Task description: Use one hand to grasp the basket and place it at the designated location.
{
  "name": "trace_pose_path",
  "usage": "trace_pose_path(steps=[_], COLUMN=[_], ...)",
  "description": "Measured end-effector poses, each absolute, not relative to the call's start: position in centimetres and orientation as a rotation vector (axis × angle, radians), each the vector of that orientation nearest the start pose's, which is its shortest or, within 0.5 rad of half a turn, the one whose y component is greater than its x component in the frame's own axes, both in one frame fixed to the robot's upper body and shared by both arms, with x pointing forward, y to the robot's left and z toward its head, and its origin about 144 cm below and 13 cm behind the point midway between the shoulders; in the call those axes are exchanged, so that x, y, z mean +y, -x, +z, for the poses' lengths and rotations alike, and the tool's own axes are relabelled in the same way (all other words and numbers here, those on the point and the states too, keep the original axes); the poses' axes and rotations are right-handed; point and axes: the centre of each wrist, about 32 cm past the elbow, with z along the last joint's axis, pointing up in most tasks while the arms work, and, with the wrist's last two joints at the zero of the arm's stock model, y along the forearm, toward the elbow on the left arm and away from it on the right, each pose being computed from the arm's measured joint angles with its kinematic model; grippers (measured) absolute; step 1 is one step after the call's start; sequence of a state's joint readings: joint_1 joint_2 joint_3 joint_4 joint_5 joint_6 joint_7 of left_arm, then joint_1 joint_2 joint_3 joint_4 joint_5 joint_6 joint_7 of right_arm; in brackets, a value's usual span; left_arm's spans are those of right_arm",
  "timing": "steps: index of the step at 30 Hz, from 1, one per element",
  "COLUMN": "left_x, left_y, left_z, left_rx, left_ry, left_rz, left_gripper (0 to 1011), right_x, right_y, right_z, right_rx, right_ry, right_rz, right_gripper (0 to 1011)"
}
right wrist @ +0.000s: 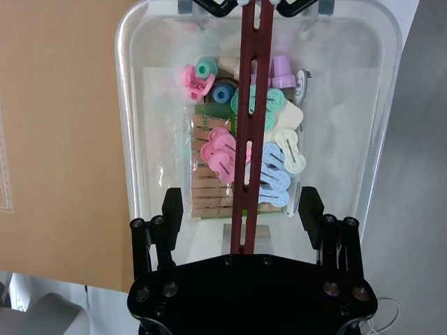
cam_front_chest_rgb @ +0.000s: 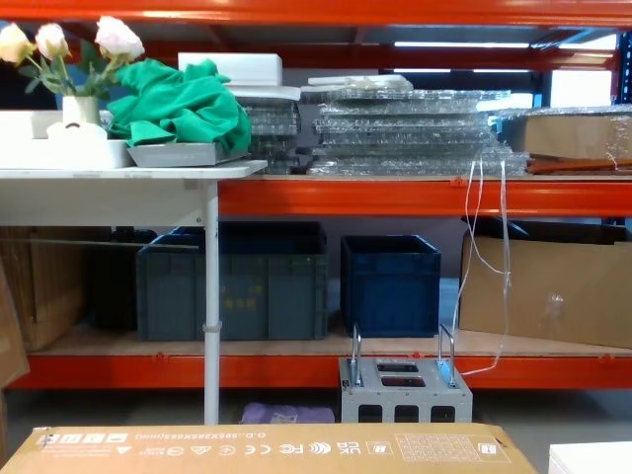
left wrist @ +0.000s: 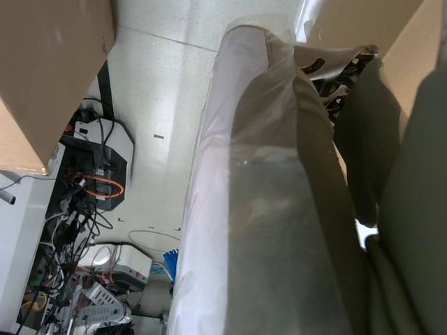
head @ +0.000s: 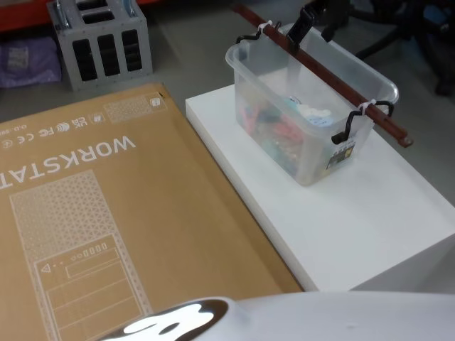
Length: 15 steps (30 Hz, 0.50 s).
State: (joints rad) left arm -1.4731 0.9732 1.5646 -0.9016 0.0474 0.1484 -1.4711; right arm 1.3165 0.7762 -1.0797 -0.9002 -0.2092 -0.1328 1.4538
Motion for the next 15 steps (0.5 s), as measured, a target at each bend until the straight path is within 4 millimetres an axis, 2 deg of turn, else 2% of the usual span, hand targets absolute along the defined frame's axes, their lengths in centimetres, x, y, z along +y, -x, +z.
trace_pose_path(steps=[15], left_x=[49.54], left_y=[-61.69], left_z=[139.60], left_rx=[0.163], left_ry=[-1.629], left_rz=[0.177], left_gripper=[0], right_x=[-41.36], right_y=[-65.46], right_z=[142.95], right_rx=[-0.337], right_ry=[1.423], right_rz=[-0.042], right_gripper=[1001])
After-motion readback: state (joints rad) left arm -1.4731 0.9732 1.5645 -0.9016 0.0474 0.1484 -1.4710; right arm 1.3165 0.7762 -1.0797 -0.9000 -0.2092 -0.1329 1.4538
